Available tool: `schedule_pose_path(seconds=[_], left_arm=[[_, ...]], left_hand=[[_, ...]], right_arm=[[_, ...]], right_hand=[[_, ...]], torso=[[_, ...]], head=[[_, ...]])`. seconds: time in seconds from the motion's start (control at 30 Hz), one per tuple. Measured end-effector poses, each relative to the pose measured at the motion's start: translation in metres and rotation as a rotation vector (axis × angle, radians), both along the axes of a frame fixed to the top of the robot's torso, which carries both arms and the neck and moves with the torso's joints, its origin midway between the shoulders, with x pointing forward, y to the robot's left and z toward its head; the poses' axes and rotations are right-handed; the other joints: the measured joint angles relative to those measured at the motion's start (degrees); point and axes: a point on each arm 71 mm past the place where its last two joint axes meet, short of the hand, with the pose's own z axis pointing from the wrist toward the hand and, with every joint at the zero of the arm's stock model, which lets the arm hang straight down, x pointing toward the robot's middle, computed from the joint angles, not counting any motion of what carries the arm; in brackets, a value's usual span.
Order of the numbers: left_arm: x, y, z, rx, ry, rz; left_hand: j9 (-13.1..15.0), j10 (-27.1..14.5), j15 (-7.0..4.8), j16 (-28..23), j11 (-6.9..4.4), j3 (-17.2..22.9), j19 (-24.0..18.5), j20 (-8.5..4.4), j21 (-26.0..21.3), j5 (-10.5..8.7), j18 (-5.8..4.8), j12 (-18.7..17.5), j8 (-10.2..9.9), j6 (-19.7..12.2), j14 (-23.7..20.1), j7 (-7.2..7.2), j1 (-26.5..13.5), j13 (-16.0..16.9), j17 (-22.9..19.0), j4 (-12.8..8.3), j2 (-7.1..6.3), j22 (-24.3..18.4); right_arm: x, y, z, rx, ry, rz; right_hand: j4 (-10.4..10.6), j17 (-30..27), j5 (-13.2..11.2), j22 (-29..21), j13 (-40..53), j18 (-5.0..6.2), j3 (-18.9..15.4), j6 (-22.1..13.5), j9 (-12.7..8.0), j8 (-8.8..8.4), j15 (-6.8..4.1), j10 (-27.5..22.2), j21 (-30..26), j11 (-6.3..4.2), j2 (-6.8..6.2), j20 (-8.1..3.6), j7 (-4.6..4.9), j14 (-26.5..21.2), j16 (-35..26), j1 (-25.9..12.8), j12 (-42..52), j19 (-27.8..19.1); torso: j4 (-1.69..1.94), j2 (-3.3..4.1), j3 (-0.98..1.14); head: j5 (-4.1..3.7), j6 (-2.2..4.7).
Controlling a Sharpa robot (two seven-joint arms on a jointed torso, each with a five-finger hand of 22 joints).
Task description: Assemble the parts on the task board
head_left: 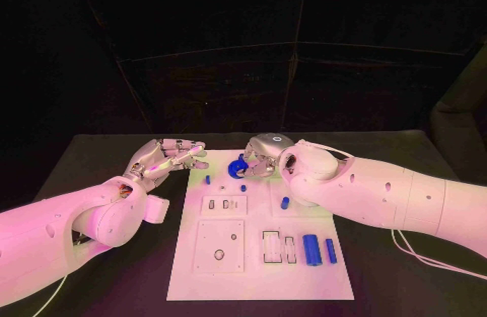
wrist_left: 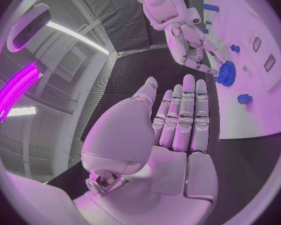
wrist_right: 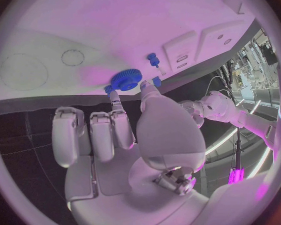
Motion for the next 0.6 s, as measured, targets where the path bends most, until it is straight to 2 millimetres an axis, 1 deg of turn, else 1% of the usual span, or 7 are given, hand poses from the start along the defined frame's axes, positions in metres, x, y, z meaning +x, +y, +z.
schedule_pose_path(seconds=[0.07, 0.1, 0.2, 0.33, 0.43, 0.53, 0.6], left_arm=[[0.000, 0.001, 0.000, 0.001, 0.000, 0.002], [0.000, 0.001, 0.000, 0.001, 0.000, 0.003], [0.000, 0.003, 0.000, 0.003, 0.000, 0.006], [0.001, 0.004, -0.001, 0.005, 0.001, 0.011], [0.003, 0.003, -0.001, 0.005, 0.001, 0.011], [0.003, 0.002, -0.001, 0.004, 0.001, 0.009], [0.004, 0.001, -0.002, 0.004, 0.001, 0.009]], left_hand=[[0.0, 0.0, 0.00, 0.0, 0.00, 0.0, 0.0, 0.00, 0.0, 0.00, 0.00, 0.0, 0.0, 0.0, 0.0, 0.00, 0.0, 0.0, 0.0, 0.0, 0.00, 0.0], [0.0, 0.0, 0.00, 0.0, 0.00, 0.0, 0.0, 0.00, 0.0, 0.00, 0.00, 0.0, 0.0, 0.0, 0.0, 0.00, 0.0, 0.0, 0.0, 0.0, 0.00, 0.0], [0.0, 0.0, 0.00, 0.0, 0.00, 0.2, 0.0, 0.00, 0.0, 0.00, 0.00, 0.0, 0.0, 0.0, 0.0, 0.00, 0.0, 0.0, 0.0, -0.2, 0.00, 0.0], [0.0, 0.0, 0.00, 0.0, 0.00, 0.2, 0.0, 0.00, 0.0, 0.00, -0.01, -0.2, 0.0, 0.0, 0.0, 0.00, 0.0, 0.0, 0.0, -0.2, 0.00, 0.0], [0.0, 0.2, 0.00, 0.0, 0.21, 0.2, 0.0, 0.00, 0.0, 0.00, -0.01, -0.2, 0.0, 0.0, 0.0, 0.00, 0.0, 0.0, 0.1, -0.2, 0.00, -0.1], [0.0, 0.2, 0.00, 0.0, 0.21, 0.2, 0.0, 0.00, 0.0, 0.00, 0.00, -0.2, 0.0, 0.0, 0.0, 0.00, 0.0, 0.0, 0.1, -0.2, 0.00, -0.1], [0.0, 0.2, 0.00, 0.0, 0.21, 0.4, 0.0, 0.00, 0.0, 0.00, -0.01, -0.2, 0.0, 0.0, 0.0, 0.00, 0.0, 0.0, 0.1, -0.4, 0.00, -0.1]], right_arm=[[-0.003, -0.007, 0.003, 0.031, -0.018, 0.013], [-0.005, -0.014, 0.005, 0.053, -0.028, 0.022], [-0.009, -0.035, 0.008, 0.097, -0.033, 0.028], [-0.011, -0.079, 0.009, 0.154, 0.005, 0.001], [-0.011, -0.114, 0.008, 0.204, 0.042, -0.035], [-0.012, -0.135, 0.008, 0.257, 0.071, -0.046], [-0.013, -0.147, 0.009, 0.285, 0.084, -0.053]], right_hand=[[-0.7, 0.0, 0.0, 0.0, 0.0, 0.01, 0.2, 0.2, 0.0, 0.00, 0.00, 0.0, 0.0, 0.00, 0.37, 0.00, 0.00, 0.0, 0.0, 1.4, 0.0, 0.0], [-1.0, 0.0, 0.0, 0.0, 0.0, 0.00, 0.2, 0.2, 0.0, 0.00, 0.00, 0.0, 0.0, 0.00, 0.48, 0.00, 0.00, 0.0, 0.0, 1.9, 0.0, 0.0], [-1.6, 0.0, 0.0, 0.0, 0.0, 0.00, -0.2, 0.2, 0.0, 0.00, 0.00, 0.0, 0.0, 0.00, -0.01, 0.00, 0.00, 0.0, 0.0, 2.7, -0.2, 0.0], [-3.6, 0.0, -0.1, 0.0, 0.0, 0.00, -0.1, 0.2, 0.0, 0.00, 0.00, 0.0, 0.0, 0.00, -0.02, 0.00, 0.00, 0.0, 0.0, 5.6, -0.6, 0.0], [-6.1, 0.0, -1.5, 0.0, 0.0, 0.00, 0.1, 0.8, 0.0, 0.00, 0.00, 0.0, 0.0, 0.00, -0.40, 0.00, -0.13, 0.0, 0.0, 9.1, -1.1, 0.0], [-8.0, 0.0, -2.9, 0.0, 0.0, 0.00, 0.2, 0.8, 0.0, 0.00, 0.00, 0.0, -0.2, -0.02, -0.85, 0.00, -0.13, 0.0, 0.0, 11.5, -1.4, 0.0], [-8.7, 0.0, -3.1, 0.0, 0.0, 0.00, 0.2, 0.8, 0.0, 0.00, 0.00, 0.2, -0.2, -0.21, -0.75, 0.00, -0.13, 0.0, 0.0, 12.2, -1.4, 0.0]], torso=[[-0.05, -0.01, 0.02], [-0.09, -0.02, 0.03], [-0.19, -0.09, 0.05], [-0.39, -0.29, 0.14], [-0.60, -0.49, 0.21], [-0.81, -0.67, 0.32], [-0.96, -0.77, 0.45]], head=[[-0.01, 0.08], [-0.01, 0.18], [-0.09, 0.37], [-0.22, 0.43], [-0.45, 0.55], [-0.71, 0.79], [-0.75, 0.94]])
